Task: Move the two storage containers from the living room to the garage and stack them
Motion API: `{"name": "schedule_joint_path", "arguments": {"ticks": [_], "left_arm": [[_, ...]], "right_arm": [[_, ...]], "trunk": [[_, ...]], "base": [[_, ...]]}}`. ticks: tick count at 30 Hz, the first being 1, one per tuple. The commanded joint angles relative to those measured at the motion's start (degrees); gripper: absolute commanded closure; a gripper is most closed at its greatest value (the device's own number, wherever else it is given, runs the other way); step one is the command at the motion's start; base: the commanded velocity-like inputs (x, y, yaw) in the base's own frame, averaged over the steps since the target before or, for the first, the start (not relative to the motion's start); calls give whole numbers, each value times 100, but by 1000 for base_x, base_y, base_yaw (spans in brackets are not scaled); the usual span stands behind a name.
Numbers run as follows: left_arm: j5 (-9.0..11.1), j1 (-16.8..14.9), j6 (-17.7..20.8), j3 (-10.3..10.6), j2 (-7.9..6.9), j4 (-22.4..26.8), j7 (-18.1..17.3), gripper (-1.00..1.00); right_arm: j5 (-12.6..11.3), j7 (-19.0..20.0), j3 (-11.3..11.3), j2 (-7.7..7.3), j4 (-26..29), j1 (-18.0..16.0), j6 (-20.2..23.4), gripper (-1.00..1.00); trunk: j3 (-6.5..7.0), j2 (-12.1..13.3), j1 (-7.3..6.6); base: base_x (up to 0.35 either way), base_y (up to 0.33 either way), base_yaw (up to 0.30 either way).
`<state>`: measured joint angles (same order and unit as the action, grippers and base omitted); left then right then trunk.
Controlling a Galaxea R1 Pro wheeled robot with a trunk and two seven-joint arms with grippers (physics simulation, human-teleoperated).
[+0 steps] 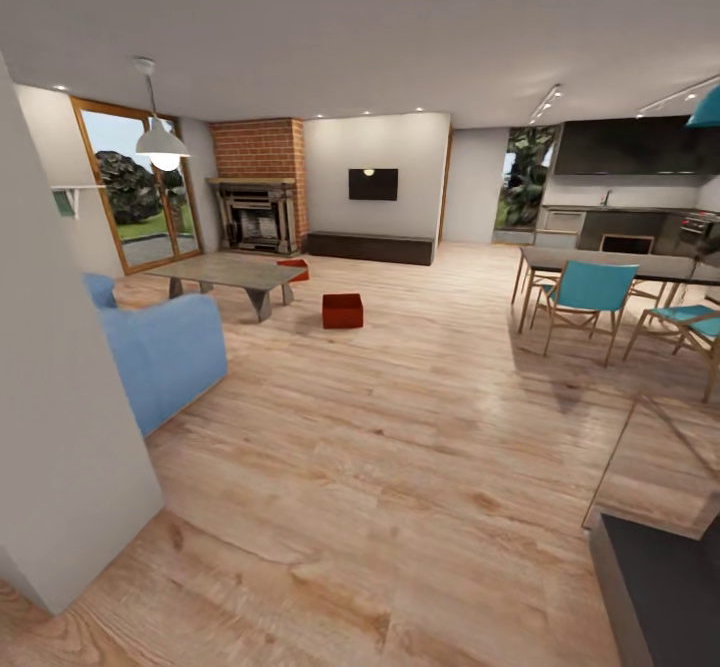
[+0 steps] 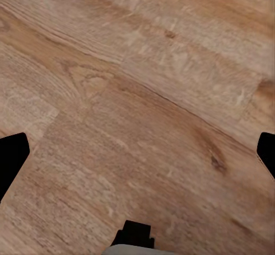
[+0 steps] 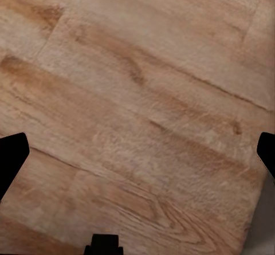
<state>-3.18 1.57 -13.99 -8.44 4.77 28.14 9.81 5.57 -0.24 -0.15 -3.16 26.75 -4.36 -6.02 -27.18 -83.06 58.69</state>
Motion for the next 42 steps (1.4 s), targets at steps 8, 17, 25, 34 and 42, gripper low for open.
{"name": "schedule_joint_path", "arguments": {"ticks": [8, 17, 25, 34, 42], "left_arm": [[-34, 1, -7, -26, 6, 7, 4, -100], [-34, 2, -7, -26, 4, 7, 8, -100], [-34, 2, -4, -26, 5, 7, 11, -100], [-34, 1, -7, -26, 6, 7, 11, -100], [-34, 3, -5, -26, 5, 7, 10, -100]], "right_arm": [[58, -2, -3, 1, -3, -3, -14, -100], [58, -2, -3, 2, -3, -3, -14, -100], [60, -2, -3, 5, -3, -3, -14, -100], [62, -2, 1, 3, -3, -3, -21, -100], [62, -2, 2, 4, -3, -3, -22, -100]], "trunk": [[-5, -2, 4], [-5, -2, 4], [-5, -2, 4], [-5, -2, 4], [-5, -2, 4]], "base": [[327, 0, 89], [327, -20, 74], [327, -100, 0], [327, -106, 0], [327, -106, 0]]}}
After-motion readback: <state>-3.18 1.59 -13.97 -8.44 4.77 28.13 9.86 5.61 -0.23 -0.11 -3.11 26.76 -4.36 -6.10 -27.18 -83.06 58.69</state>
